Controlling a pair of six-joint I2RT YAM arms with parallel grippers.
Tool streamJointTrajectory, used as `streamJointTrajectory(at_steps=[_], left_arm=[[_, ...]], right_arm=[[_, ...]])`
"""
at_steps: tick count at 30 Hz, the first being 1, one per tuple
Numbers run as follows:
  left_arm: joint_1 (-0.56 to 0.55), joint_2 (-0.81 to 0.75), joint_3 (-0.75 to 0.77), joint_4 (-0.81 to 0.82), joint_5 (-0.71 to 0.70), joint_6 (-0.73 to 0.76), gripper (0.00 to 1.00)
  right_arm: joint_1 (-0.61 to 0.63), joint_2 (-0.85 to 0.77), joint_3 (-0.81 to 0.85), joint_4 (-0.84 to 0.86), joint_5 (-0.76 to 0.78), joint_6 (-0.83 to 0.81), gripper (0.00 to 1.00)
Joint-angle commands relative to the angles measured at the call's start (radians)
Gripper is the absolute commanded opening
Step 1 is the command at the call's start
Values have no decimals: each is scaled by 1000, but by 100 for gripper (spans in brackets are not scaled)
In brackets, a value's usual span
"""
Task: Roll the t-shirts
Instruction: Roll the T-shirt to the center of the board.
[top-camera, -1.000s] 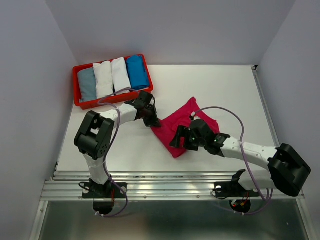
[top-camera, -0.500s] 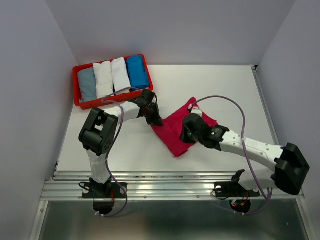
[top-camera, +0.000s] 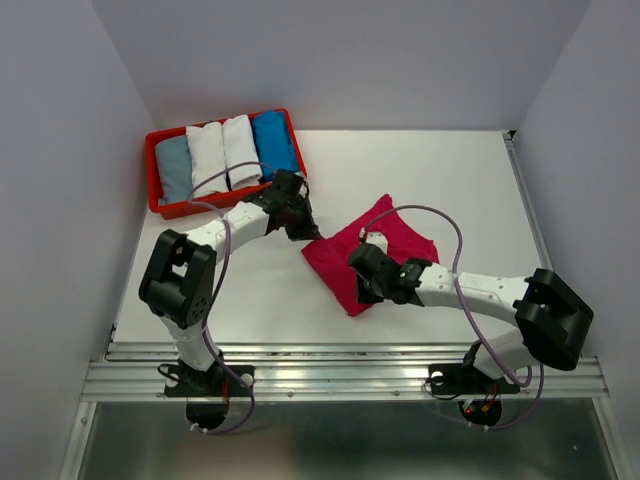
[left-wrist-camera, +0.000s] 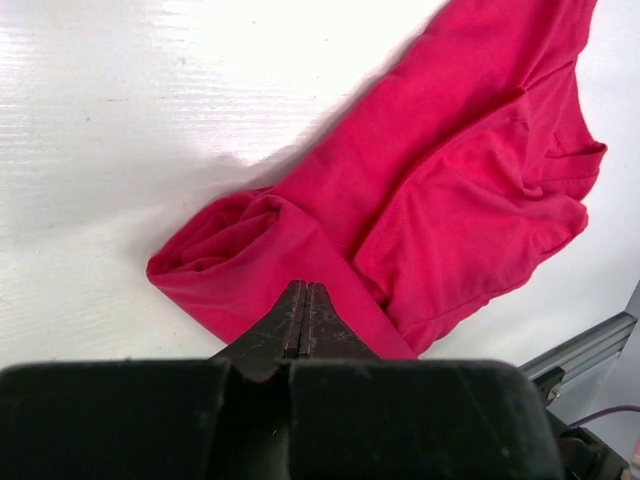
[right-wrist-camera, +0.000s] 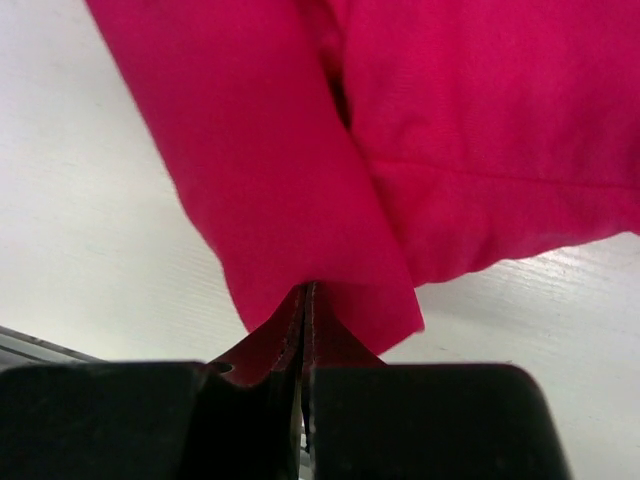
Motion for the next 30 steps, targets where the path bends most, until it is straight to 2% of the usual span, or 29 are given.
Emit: streamJointTrajectory(at_steps=[1,7,22,25,30], left_arm=[[-2,3,-61,3,0,1,0],[-2,92,-83,72,34,-6,0],[4,215,46,62,10,10,0],[6,199,57,48,0,16,0],[6,78,89,-13,-46,34,0]], right_arm=[[3,6,-50,38,18,42,1],[21,29,-121,85,21,82,1],[58,15,-170,93,78,75,1],[67,-22,-131,50,106,58,1],[76,-109,-51,-22,156,0,3]])
